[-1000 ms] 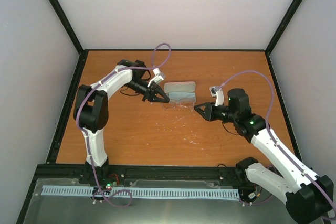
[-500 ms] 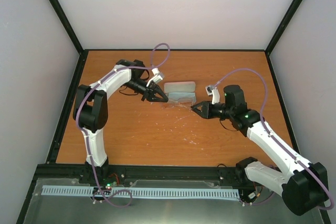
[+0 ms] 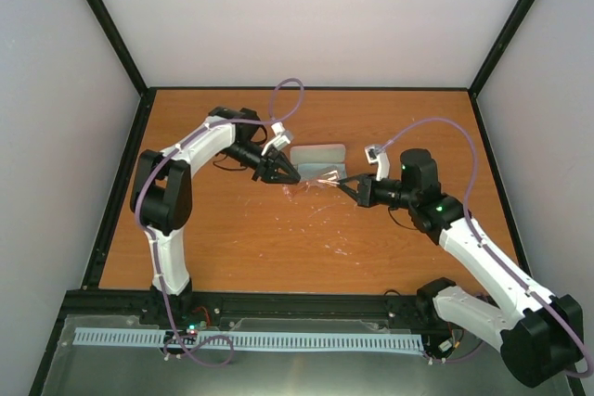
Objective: Organize the sunglasses
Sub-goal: Adjust the sunglasses, then place the sunglasses at the center of the board.
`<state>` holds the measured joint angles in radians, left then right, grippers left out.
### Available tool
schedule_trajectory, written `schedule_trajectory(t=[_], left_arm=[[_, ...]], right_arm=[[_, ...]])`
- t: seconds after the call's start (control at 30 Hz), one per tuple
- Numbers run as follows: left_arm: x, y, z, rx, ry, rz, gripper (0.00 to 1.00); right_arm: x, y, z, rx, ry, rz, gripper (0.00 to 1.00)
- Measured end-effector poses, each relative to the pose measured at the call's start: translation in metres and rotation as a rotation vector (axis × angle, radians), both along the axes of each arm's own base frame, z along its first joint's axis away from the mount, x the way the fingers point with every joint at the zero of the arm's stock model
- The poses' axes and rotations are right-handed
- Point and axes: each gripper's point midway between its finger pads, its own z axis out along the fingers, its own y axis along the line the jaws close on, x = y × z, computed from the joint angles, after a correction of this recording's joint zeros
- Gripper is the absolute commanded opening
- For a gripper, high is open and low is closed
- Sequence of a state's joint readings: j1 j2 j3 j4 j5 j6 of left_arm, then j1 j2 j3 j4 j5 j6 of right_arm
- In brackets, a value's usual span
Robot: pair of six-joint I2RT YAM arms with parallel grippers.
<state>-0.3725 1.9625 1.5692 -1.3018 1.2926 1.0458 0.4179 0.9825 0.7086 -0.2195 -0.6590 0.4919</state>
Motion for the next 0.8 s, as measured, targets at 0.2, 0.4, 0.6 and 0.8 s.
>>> schedule_trajectory(t=[0.2,0.4,0.6,0.8], left_arm=[[-0.004,-0.003,0.001,-0.003,0.007,-0.010,0.29],[-0.004,-0.003,0.001,-0.003,0.008,-0.010,0.26],[-0.004,-0.003,0.001,-0.002,0.010,-0.010,0.17],[-0.004,-0.003,0.001,-0.002,0.010,-0.010,0.16]], right_arm=[[0.000,-0.001,0.014,0.025,-0.055,-0.009,0.03],[0.000,-0.003,0.002,0.015,-0.033,-0.025,0.03],[-0.002,-0.006,-0.014,0.001,0.005,-0.037,0.03],[-0.006,-0.009,-0.035,-0.010,0.048,-0.050,0.03]])
